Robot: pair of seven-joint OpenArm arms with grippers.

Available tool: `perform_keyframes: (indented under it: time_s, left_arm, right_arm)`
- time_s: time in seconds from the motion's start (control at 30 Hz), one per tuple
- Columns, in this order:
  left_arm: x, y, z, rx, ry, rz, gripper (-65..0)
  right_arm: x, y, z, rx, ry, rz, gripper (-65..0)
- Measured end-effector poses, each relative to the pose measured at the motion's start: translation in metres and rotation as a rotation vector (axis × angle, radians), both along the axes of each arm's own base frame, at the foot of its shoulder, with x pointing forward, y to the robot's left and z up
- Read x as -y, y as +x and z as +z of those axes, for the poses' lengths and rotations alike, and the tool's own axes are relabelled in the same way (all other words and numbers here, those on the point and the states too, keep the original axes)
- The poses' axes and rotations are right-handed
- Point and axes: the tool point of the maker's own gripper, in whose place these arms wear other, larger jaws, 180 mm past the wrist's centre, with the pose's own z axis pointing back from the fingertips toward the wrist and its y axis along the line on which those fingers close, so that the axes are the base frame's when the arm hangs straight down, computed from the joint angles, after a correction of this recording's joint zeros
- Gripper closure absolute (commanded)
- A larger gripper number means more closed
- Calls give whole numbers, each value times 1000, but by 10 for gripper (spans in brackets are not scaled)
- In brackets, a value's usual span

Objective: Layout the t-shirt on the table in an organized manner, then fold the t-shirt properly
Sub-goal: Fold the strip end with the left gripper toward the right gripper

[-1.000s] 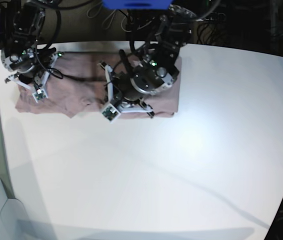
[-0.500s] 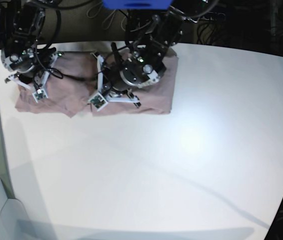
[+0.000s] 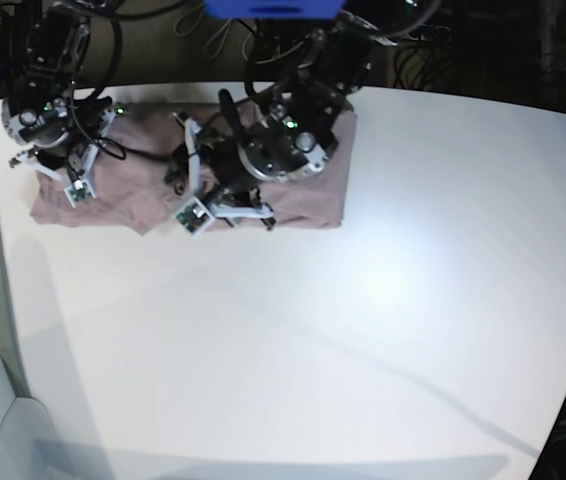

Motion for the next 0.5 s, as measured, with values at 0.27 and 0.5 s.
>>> perform_keyframes:
  time_s: [0.27, 0.5]
  left_arm:
    - [-51, 23, 2, -10, -22, 145, -191]
    - [-60, 5, -19, -21, 75, 70, -125]
  right_arm:
    - [5, 2, 2, 4, -13, 3, -206]
    - [9, 9, 8, 21, -21, -2, -206]
